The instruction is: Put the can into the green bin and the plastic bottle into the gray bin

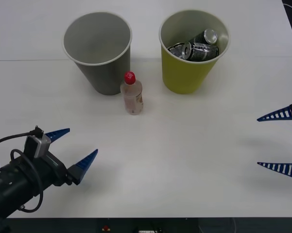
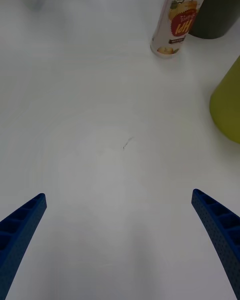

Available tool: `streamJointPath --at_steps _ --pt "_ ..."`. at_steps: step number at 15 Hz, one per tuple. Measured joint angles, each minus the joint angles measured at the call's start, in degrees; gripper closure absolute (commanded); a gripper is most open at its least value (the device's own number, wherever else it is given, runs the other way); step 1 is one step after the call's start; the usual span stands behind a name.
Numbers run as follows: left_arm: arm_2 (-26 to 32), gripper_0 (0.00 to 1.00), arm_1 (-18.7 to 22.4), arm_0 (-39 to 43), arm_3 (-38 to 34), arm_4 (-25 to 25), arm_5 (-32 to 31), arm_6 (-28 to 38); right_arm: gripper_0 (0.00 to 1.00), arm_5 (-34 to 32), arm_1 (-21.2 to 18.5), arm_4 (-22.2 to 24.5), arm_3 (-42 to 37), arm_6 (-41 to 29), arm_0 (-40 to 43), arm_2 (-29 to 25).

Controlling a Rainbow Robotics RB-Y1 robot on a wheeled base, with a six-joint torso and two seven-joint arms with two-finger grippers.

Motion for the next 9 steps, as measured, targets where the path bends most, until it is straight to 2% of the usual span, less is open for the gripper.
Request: streamJointPath --at_steps 5,7,9 --pt "-17.82 0.0 -0.07 -9.86 0.08 -2.39 20.93 3.19 0.0 0.0 0.0 0.0 0.0 0.0 0.0 0.0" --pt "-23.1 0.0 -0.73 -13.43 0.41 -2.59 26.14 4.17 0.0 0.0 0.0 0.0 0.0 0.0 0.0 0.0" --pt "-26.38 0.0 -3.11 -16.27 2.01 -2.94 29.13 4.95 0.0 0.0 0.0 0.0 0.0 0.0 0.0 0.0"
